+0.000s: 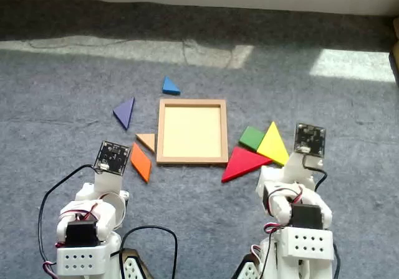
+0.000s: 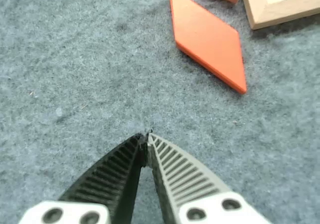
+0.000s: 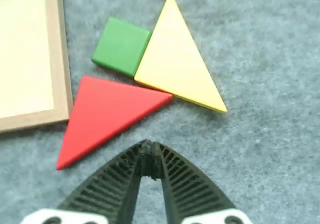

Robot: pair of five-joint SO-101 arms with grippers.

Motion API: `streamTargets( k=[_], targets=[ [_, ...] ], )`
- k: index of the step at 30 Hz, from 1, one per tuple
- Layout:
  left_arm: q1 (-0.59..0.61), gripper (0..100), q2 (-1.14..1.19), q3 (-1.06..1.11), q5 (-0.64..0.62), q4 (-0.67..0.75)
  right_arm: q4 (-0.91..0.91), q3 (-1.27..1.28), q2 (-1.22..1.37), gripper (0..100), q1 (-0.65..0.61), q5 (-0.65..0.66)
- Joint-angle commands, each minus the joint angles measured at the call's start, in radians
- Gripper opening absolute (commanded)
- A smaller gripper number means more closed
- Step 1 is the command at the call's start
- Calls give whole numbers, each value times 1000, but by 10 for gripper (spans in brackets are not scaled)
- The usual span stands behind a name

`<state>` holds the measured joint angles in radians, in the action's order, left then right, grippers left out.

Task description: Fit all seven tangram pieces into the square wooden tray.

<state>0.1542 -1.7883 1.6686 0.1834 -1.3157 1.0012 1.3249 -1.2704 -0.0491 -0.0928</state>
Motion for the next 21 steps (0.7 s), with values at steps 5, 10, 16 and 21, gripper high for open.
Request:
streamTargets(
  k=[5,10,16,21],
  targets=[
    [12,5,-31,-31,-6,-3,157,-444,136,9,-51,-44],
    [12,5,-31,-31,-6,-3,185,-625,472,41,-74,-2],
    [13,5,-31,-30,-5,-3,180,-760,796,249,-74,124],
    [13,5,-31,16,-5,54,177,-854,1013,252,-104,129]
  ],
)
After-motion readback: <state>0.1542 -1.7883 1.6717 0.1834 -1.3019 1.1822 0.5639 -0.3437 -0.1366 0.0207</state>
